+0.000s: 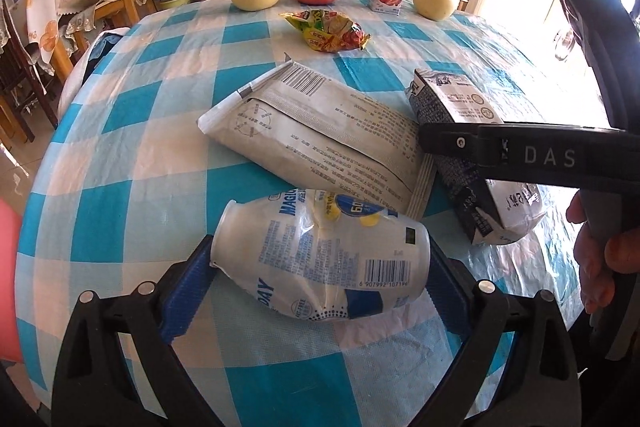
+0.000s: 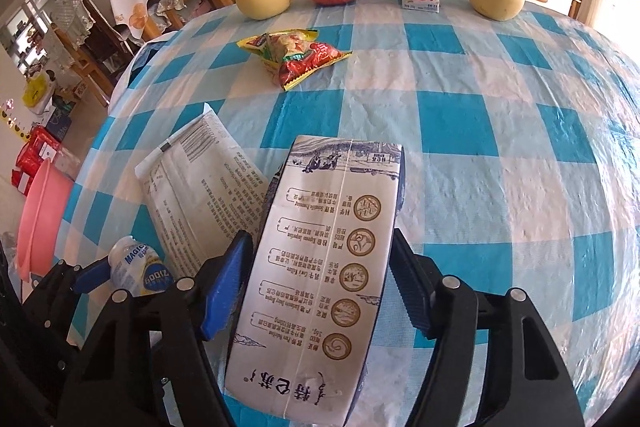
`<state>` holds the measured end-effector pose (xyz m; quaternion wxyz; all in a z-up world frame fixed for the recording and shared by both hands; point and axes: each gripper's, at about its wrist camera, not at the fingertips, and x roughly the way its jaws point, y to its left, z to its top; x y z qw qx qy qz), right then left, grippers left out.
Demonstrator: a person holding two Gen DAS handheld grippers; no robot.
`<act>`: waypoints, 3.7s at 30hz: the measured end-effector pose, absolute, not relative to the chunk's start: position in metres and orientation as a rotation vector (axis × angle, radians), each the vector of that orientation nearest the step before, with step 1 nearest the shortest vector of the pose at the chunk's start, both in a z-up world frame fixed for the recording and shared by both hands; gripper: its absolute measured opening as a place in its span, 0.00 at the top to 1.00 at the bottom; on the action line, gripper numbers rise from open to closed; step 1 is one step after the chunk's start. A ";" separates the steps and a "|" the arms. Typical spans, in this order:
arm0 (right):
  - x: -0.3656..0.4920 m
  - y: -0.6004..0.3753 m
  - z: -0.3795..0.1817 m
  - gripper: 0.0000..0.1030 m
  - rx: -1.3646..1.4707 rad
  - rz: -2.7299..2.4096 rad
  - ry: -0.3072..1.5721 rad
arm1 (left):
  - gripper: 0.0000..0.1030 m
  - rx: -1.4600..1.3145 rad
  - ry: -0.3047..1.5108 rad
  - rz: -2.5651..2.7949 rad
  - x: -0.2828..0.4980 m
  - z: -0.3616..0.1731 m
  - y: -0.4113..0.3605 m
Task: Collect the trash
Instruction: 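Grasp the white crumpled plastic bag with the left tool while the right tool grasps the milk carton, then carry the plastic bag and milk carton over the pink bucket with both tools, then open the right tool to drop the carton while the left tool drops the plastic bag, then move both tools back over the table toward the remaining trash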
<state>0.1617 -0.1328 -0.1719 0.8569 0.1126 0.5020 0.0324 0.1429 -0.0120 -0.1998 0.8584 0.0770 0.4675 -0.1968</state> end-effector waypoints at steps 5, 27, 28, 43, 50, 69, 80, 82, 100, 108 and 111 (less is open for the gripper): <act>0.158 -0.136 -0.171 0.36 0.249 0.080 1.036 | 0.08 0.136 0.977 -0.413 0.143 -0.198 -0.009; 0.130 -0.131 -0.124 0.38 0.347 0.166 0.924 | 0.11 -0.015 0.838 -0.429 0.129 -0.157 0.026; 0.129 -0.128 -0.120 0.38 0.346 0.173 0.918 | 0.11 -0.028 0.827 -0.424 0.129 -0.154 0.030; 0.130 -0.055 -0.067 0.37 0.300 0.339 0.849 | 0.10 -0.316 0.647 -0.284 0.128 -0.118 0.122; 0.145 0.003 -0.050 0.37 0.249 0.434 0.852 | 0.10 -0.448 0.544 -0.120 0.125 -0.107 0.180; 0.211 0.237 -0.032 0.37 0.131 0.746 0.853 | 0.10 -0.903 0.407 0.259 0.107 -0.133 0.333; 0.245 0.273 -0.069 0.18 0.170 0.766 0.884 | 0.10 -0.953 0.412 0.361 0.114 -0.146 0.361; 0.247 0.269 -0.073 0.17 0.188 0.764 0.888 | 0.09 -0.941 0.419 0.376 0.116 -0.146 0.362; 0.199 0.154 -0.057 0.12 0.058 0.515 0.813 | 0.04 -0.863 0.459 0.329 0.127 -0.144 0.339; 0.163 0.098 -0.044 0.10 -0.035 0.406 0.729 | 0.04 -0.819 0.451 0.265 0.130 -0.139 0.316; 0.151 0.079 -0.038 0.10 -0.066 0.373 0.690 | 0.04 -0.787 0.450 0.228 0.132 -0.136 0.303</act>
